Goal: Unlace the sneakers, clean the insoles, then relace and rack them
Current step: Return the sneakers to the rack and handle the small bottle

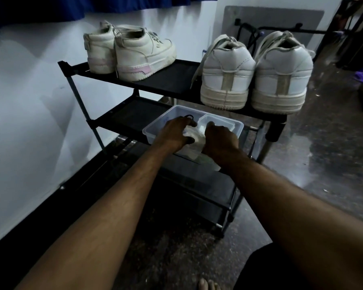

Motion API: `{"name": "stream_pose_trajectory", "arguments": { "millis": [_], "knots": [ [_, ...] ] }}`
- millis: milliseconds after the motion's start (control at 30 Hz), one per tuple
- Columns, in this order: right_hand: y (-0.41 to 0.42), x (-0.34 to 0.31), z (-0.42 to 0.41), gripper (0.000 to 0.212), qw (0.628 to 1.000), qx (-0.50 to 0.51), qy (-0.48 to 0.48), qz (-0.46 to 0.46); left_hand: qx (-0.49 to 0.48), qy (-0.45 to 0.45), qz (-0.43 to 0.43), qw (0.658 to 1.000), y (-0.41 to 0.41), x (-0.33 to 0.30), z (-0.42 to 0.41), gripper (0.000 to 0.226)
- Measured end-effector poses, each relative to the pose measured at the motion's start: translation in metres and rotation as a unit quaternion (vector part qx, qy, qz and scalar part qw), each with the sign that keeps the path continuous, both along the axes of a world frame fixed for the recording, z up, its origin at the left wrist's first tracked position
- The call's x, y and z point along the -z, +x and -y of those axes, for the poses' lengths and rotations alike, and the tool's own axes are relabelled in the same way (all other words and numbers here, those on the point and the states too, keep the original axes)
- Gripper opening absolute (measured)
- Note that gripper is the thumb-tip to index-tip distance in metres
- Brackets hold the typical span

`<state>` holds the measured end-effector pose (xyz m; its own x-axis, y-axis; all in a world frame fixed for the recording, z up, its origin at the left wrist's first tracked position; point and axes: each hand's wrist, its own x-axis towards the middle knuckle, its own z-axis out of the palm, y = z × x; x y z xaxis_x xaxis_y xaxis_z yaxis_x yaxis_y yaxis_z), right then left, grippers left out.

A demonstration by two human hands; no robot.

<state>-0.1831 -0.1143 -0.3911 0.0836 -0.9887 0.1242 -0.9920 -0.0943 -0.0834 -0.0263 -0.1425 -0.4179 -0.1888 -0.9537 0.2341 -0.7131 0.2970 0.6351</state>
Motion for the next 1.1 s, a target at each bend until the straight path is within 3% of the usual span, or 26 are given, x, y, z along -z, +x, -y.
{"name": "stream_pose_trajectory", "arguments": {
  "millis": [133,300,367,467,533,633,667,733,867,967,1100],
  "knots": [
    [0.006,-0.017,-0.007,0.036,0.996,-0.013,-0.089,-0.005,-0.001,-0.015,0.039,0.999,-0.003,-0.003,0.001,0.058],
    [0.009,-0.025,-0.011,0.025,0.972,-0.074,-0.177,0.136,-0.048,-0.036,0.047,0.997,-0.009,-0.008,-0.002,0.047],
    [0.007,-0.024,-0.014,0.033,0.962,-0.077,-0.164,0.204,-0.056,-0.039,0.041,0.997,-0.010,-0.008,-0.005,0.044],
    [0.001,-0.020,-0.024,0.064,0.952,-0.053,-0.106,0.282,-0.050,-0.025,0.046,0.997,-0.005,-0.008,-0.007,0.040],
    [-0.004,-0.017,-0.027,0.077,0.960,-0.039,-0.033,0.275,-0.074,-0.022,0.006,0.997,-0.001,-0.013,-0.010,0.036],
    [-0.010,-0.010,-0.029,0.059,0.975,-0.031,0.048,0.217,-0.087,0.026,-0.145,0.985,0.001,-0.019,-0.014,0.041],
    [-0.012,-0.008,-0.031,0.053,0.975,-0.034,0.051,0.215,-0.068,0.040,-0.159,0.984,0.001,-0.019,-0.016,0.041],
    [-0.013,-0.004,-0.033,0.045,0.969,-0.031,0.051,0.238,-0.019,0.072,-0.139,0.988,0.000,-0.022,-0.022,0.036],
    [-0.015,0.001,-0.035,0.024,0.975,-0.026,0.014,0.219,0.081,0.099,-0.084,0.988,-0.008,-0.027,-0.028,0.052],
    [-0.018,0.003,-0.036,0.023,0.965,-0.004,-0.033,0.259,0.098,0.092,-0.069,0.989,-0.016,-0.033,-0.027,0.057],
    [-0.019,0.006,-0.032,0.026,0.958,0.015,-0.052,0.283,0.106,0.124,-0.101,0.981,-0.016,-0.029,-0.017,0.045]
  ]
}}
